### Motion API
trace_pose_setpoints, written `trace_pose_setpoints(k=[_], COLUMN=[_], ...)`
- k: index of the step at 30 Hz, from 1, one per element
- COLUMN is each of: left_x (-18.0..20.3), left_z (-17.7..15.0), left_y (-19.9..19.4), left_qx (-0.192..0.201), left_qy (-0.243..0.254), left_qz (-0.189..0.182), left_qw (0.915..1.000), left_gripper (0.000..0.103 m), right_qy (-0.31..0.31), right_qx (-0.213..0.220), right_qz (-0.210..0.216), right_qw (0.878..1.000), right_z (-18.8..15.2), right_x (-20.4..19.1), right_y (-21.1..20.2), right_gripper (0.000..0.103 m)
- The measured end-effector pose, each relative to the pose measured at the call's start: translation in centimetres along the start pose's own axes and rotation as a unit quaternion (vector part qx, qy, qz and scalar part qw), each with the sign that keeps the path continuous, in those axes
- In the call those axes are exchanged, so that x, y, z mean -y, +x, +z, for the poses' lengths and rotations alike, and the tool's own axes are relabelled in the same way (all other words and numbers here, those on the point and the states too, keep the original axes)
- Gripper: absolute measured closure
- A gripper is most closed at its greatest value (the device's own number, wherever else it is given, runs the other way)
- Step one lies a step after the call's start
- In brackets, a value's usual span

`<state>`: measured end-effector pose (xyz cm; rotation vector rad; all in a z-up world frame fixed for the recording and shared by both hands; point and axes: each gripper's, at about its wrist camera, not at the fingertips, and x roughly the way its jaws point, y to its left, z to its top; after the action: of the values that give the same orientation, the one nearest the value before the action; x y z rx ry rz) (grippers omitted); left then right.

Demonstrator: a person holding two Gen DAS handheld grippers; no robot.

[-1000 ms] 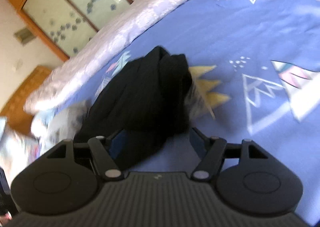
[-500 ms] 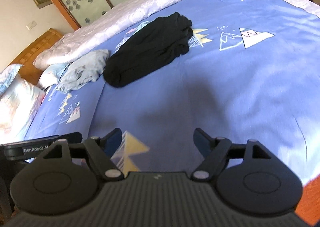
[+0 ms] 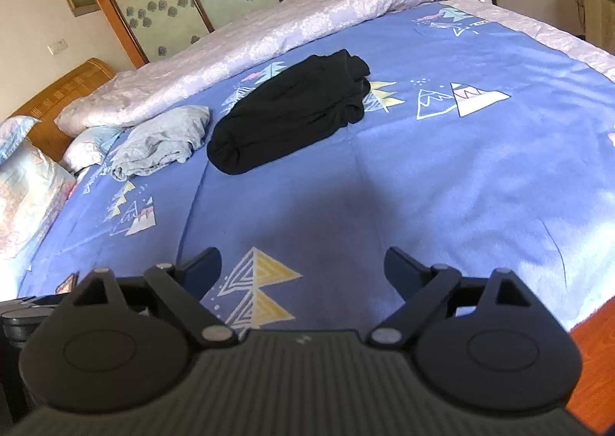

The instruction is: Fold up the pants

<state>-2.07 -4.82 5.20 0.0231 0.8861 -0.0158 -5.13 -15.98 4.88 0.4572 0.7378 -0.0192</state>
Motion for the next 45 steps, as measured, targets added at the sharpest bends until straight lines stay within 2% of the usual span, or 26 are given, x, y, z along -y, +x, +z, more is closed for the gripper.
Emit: trace_pose_setpoints(k=[18,25,30,33,37,45], left_x=[-0.1,0.0,0.6,1.1,1.6,2.1], left_z=[-0.5,-0.6,-0.5,-0.4,-0.1,-0.3], left_y=[1.3,0.4,-1.2,-2.2,-2.7,-2.7], left_qx=[-0.026,0.01,0.072,0.105,0.105,0.095], left_qy=[-0.011,-0.002,0.023,0.038,0.053,0.065], left_qz=[0.016,0.026,0.068,0.073,0.052,0.048], left_qw=[0.9995,0.9996,0.9948,0.991,0.9917,0.9922], left_gripper=[0.0,0.0,0.0,0.0,0.0,0.0], right_qy=[0.013,0.01,0.009,0.005,0.001,0.003], right_qx=[-0.028,-0.03,-0.024,-0.012,-0.006,-0.007], right_qz=[-0.009,-0.012,-0.024,-0.03,-0.032,-0.032], right_qw=[0.999,0.999,0.999,0.999,0.999,0.999], right_z=[-1.2,-1.2,-1.2,-1.1,-1.1,-1.0], right_x=[-0.2,-0.4,-0.6,-0.8,-1.0,-0.9], right_y=[1.5,1.4,1.3,1.0,0.8,1.0], right_gripper=[0.009,0.009,0.009,0.009,0.009,0.009])
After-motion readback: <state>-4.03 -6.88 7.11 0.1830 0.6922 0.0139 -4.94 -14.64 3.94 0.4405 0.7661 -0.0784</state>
